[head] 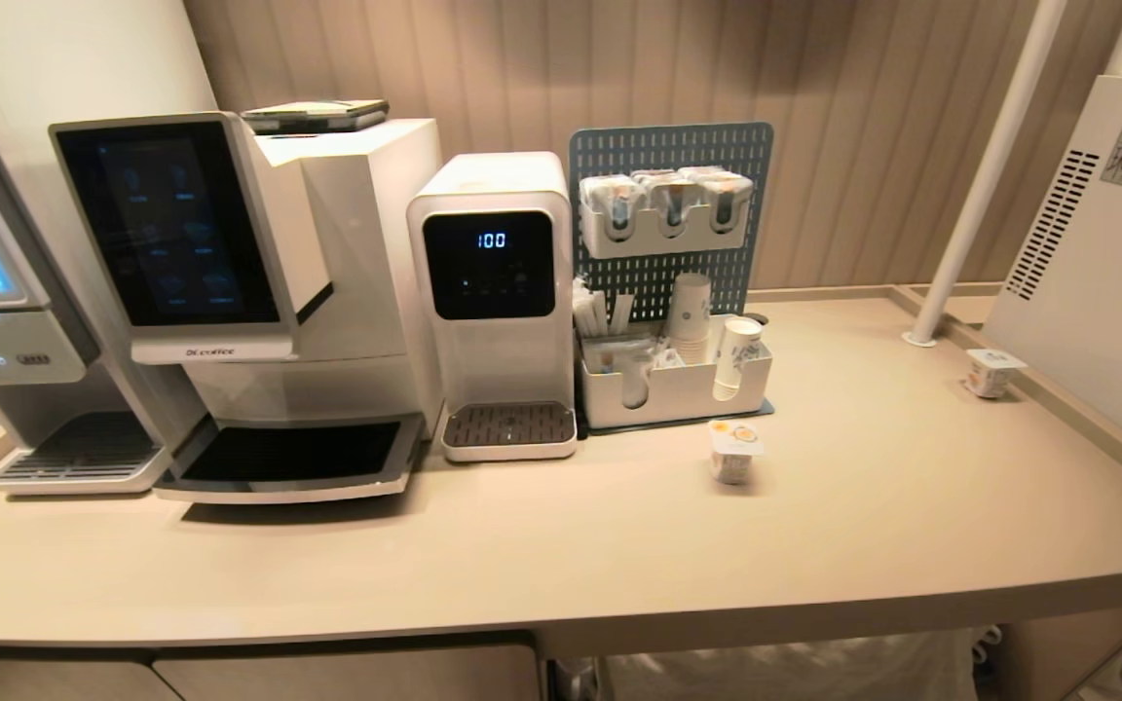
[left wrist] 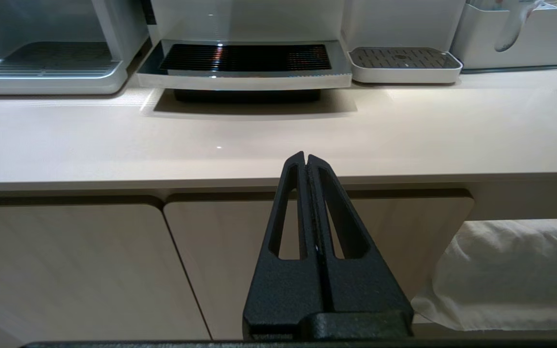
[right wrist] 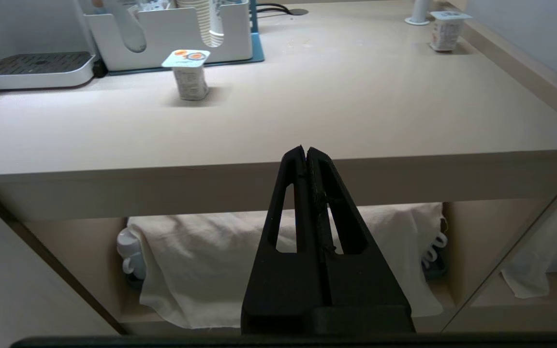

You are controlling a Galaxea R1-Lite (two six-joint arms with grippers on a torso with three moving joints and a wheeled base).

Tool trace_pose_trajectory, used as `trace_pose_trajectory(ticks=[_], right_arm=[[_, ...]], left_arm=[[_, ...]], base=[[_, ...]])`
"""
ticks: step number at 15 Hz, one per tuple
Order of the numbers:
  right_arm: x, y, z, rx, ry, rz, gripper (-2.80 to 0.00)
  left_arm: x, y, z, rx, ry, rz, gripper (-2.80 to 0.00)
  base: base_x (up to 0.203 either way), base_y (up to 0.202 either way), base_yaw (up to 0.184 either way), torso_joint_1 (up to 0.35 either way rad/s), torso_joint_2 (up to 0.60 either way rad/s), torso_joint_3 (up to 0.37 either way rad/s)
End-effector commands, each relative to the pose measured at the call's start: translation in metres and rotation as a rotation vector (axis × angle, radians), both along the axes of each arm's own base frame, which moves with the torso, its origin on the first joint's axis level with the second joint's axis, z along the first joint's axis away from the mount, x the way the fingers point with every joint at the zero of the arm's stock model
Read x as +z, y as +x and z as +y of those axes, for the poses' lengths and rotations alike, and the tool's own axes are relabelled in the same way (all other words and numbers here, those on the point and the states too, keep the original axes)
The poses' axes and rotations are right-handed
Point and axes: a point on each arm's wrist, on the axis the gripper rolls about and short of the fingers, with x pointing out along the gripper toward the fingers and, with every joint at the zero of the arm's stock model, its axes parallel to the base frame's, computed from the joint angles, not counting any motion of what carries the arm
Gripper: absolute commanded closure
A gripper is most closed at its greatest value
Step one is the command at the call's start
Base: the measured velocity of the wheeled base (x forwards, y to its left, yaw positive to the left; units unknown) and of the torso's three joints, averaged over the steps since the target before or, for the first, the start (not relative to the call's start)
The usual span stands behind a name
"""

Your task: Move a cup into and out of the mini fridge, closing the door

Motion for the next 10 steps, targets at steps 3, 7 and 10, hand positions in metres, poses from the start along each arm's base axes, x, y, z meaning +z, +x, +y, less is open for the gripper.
trace_pose_trajectory(ticks=[3,7,10], right_arm=[[-0.0004,0.0002,0.0,0.001,0.0,0.006,0.0],[0.0,0.0001,0.0,0.001,0.001,0.004,0.0],[-0.0001,0.0001,0.0,0.001,0.0,0.006,0.0]], left_arm=[[-0.0004,0.0002,0.0,0.0,0.0,0.002,0.0],[-0.0004,0.0002,0.0,0.0,0.0,0.003,0.0],[-0.0004,0.0002,0.0,0.0,0.0,0.003,0.0]], base=[[0.0,-0.194,-0.001,0.003,0.01,0.001],[0.0,-0.193,-0.001,0.003,0.0,0.008],[0.0,-0.193,0.001,0.0,0.0,0.003]])
